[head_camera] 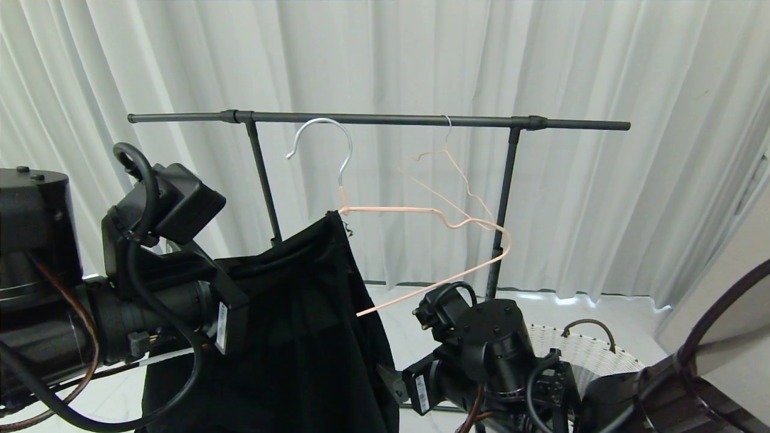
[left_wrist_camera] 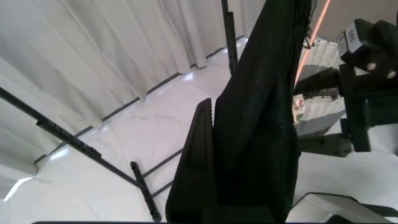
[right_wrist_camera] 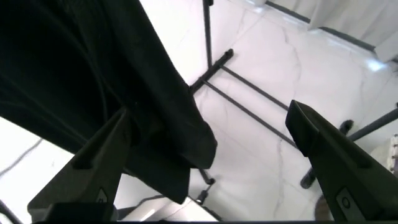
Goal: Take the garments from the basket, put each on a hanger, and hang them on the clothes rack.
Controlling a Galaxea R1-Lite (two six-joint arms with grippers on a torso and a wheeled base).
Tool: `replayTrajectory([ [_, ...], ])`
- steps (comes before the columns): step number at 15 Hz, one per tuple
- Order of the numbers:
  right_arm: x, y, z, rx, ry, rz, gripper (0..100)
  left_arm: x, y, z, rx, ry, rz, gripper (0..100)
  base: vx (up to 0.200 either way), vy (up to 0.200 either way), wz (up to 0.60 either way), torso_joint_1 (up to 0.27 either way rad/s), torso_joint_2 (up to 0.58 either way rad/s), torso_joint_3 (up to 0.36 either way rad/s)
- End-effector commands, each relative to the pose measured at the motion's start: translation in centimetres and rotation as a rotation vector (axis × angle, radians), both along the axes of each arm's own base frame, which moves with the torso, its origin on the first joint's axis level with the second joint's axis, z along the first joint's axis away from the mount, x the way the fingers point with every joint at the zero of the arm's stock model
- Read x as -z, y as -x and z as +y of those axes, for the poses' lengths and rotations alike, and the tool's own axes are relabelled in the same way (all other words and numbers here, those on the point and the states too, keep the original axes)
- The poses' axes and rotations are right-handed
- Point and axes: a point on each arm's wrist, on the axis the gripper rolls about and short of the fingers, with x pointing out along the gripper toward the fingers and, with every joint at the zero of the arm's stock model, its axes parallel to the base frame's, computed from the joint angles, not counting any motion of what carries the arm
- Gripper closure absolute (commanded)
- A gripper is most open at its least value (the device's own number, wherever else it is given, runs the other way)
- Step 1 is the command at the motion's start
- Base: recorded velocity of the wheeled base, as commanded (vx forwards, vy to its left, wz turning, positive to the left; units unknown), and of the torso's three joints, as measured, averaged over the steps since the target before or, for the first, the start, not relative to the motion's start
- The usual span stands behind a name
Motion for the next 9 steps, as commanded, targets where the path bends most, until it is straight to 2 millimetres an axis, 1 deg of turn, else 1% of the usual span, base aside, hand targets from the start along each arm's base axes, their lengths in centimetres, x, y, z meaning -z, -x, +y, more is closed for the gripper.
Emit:
replayTrajectory([
  [1,1.1,-0.1,-0.1,0.041,0.057,-0.011,0,0.1,0.1,-0.2,-0.015,-0.009,-0.002,100,0.0,0.0,0.0,0.0,0.0,0.0],
  [2,1.5,-0.3,-0.7,0.078,0.084,-0.015,0,0.1,0.1,-0.1,-0.041,-0.015,-0.005,100,0.0,0.0,0.0,0.0,0.0,0.0],
  [4,1.8,-2.0,-2.8,0.194,0.13,-0.032,0,0.2,0.1,0.6,-0.078,-0.02,-0.009,100,0.0,0.0,0.0,0.0,0.0,0.0],
  [5,1.6,-2.7,-3.4,0.232,0.133,-0.044,0,0.2,0.1,0.7,-0.082,-0.021,-0.01,100,0.0,0.0,0.0,0.0,0.0,0.0],
  [6,0.6,-4.5,-5.0,0.33,0.117,-0.071,0,0.4,0.7,1.2,-0.092,-0.023,-0.013,100,0.0,0.0,0.0,0.0,0.0,0.0],
  [7,-0.3,-5.5,-6.0,0.373,0.098,-0.087,0,0.7,1.3,1.5,-0.093,-0.027,-0.012,100,0.0,0.0,0.0,0.0,0.0,0.0],
  [9,-1.6,-6.8,-7.7,0.428,0.083,-0.115,0,1.4,2.1,1.9,-0.091,-0.037,-0.004,100,0.0,0.0,0.0,0.0,0.0,0.0],
])
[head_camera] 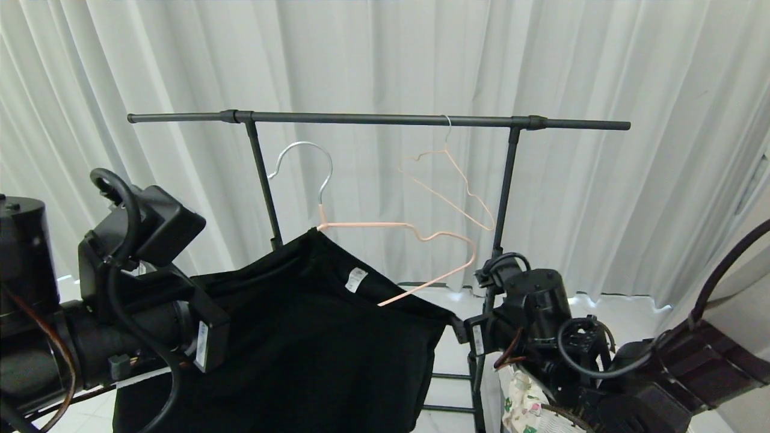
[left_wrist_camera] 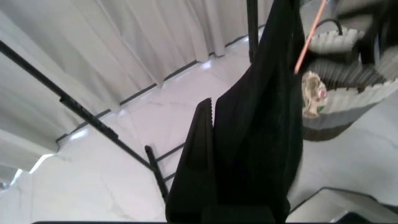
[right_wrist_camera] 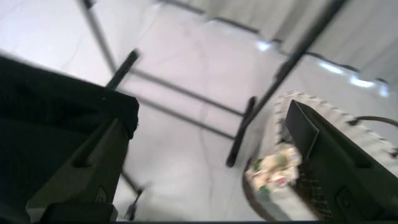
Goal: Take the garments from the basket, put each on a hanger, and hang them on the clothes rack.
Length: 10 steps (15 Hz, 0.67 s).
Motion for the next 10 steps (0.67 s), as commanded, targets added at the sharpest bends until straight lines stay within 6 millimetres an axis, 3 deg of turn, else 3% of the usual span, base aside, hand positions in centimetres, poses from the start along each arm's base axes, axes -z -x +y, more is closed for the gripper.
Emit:
replayTrajectory([
  [1,-2.2,-1.4,-2.2,0.069,-0.035,-0.055,0,0.5,1.1,0.6,0.0,-0.01,-0.006,100,0.0,0.0,0.0,0.0,0.0,0.0],
  [5,-5.1,-2.7,-3.6,0.075,-0.093,-0.125,0,2.4,2.0,1.0,0.02,-0.084,0.023,100,0.0,0.0,0.0,0.0,0.0,0.0],
  [10,-7.7,-2.5,-4.4,0.031,-0.13,-0.174,0,3.6,0.7,0.4,0.03,-0.131,0.078,100,0.0,0.0,0.0,0.0,0.0,0.0],
])
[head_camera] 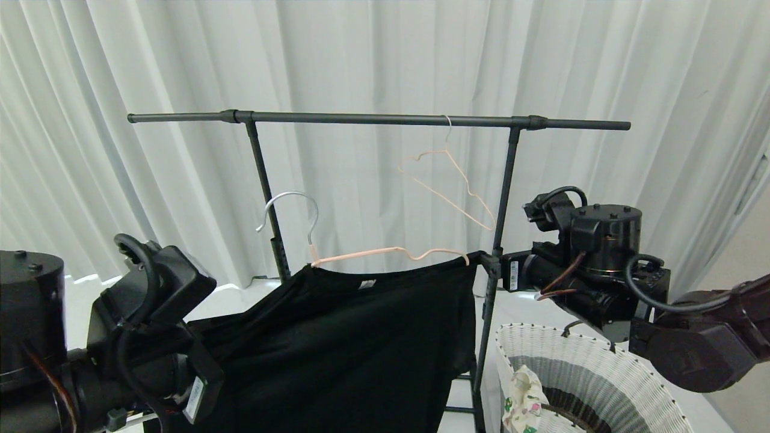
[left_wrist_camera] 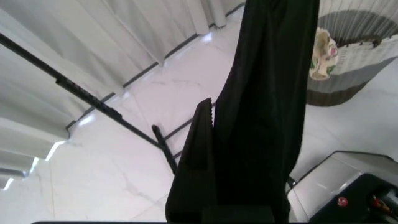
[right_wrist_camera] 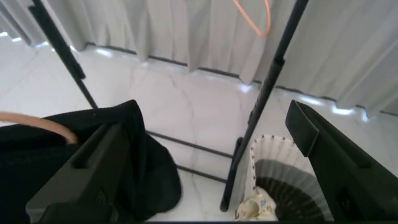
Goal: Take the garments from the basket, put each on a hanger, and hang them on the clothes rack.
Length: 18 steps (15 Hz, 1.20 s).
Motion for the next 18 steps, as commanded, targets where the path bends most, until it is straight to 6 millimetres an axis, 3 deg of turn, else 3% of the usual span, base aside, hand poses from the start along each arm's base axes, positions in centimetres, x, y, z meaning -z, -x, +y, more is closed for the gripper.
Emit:
replayTrajectory([
  [1,-1.1,0.1,-0.8,0.016,-0.014,-0.029,0,0.3,-0.7,-0.3,-0.004,-0.011,0.023,100,0.0,0.0,0.0,0.0,0.0,0.0],
  [5,-2.7,0.0,-2.4,0.004,-0.017,-0.047,0,0.4,-0.6,-0.2,-0.007,-0.028,0.015,100,0.0,0.0,0.0,0.0,0.0,0.0],
  [18,-6.2,1.9,-3.4,-0.107,-0.054,-0.069,0,2.4,-2.1,-1.1,0.071,-0.197,0.041,100,0.0,0.0,0.0,0.0,0.0,0.0],
])
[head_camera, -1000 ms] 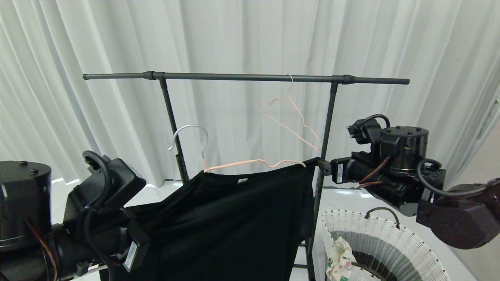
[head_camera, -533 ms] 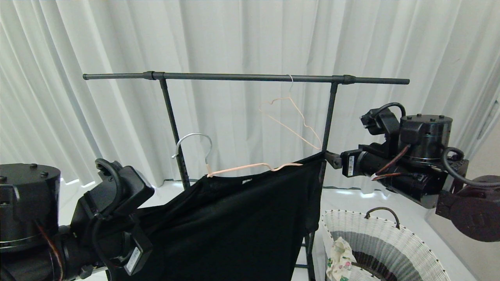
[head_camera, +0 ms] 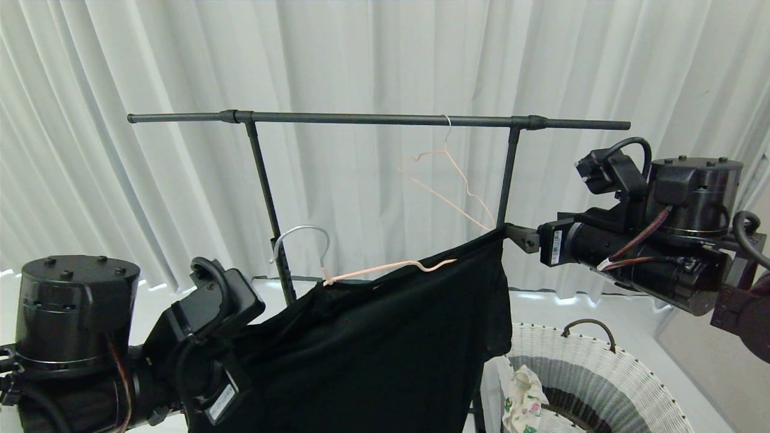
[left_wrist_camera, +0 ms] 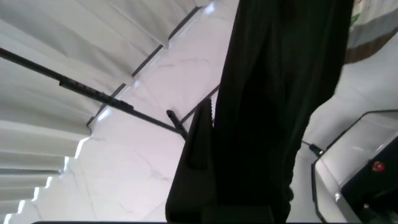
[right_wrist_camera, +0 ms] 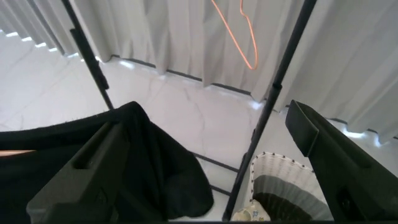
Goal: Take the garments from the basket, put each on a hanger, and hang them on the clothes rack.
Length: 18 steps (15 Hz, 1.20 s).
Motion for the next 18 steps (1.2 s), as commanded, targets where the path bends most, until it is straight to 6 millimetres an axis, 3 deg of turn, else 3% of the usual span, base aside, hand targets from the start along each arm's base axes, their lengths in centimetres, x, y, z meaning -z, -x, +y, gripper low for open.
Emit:
replayTrajectory([
  [1,-0.9,0.1,0.2,-0.009,-0.012,-0.017,0,0.6,-0.4,-0.3,0.008,-0.021,0.022,100,0.0,0.0,0.0,0.0,0.0,0.0],
  [7,-2.9,2.5,-0.8,-0.182,0.016,0.018,0,1.6,-2.4,-0.8,-0.129,-0.048,-0.002,100,0.0,0.0,0.0,0.0,0.0,0.0],
  [11,-3.9,4.2,-1.5,-0.29,0.008,0.033,0,1.9,-3.4,-1.4,-0.131,-0.035,-0.03,100,0.0,0.0,0.0,0.0,0.0,0.0],
  [16,-3.2,5.9,-1.2,-0.384,0.076,0.048,0,1.6,-3.3,-1.4,-0.128,0.043,-0.096,100,0.0,0.0,0.0,0.0,0.0,0.0],
  [18,-2.9,6.5,-1.3,-0.501,0.135,0.064,0,1.7,-3.0,-1.5,-0.034,0.112,-0.125,100,0.0,0.0,0.0,0.0,0.0,0.0],
])
